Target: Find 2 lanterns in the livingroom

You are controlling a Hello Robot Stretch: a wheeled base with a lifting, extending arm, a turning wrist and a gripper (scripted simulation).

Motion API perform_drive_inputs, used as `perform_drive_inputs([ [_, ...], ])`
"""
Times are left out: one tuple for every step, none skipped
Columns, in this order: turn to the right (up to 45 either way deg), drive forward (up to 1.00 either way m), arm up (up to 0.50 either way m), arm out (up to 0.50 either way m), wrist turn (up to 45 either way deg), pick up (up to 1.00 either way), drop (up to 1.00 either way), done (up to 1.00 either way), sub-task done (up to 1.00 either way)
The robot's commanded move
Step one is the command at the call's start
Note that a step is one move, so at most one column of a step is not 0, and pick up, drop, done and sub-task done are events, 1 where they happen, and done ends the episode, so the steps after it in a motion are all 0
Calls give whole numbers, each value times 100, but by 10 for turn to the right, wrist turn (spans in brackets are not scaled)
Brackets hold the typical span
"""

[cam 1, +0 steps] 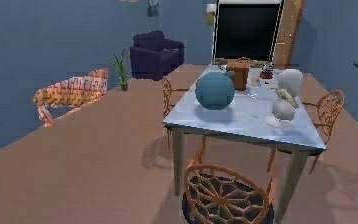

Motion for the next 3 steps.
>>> perform_drive_inputs([
  [-450,0,0,0,0,0,0,0,0],
  [-210,0,0,0,0,0,0,0,0],
  [-30,0,0,0,0,0,0,0,0],
])
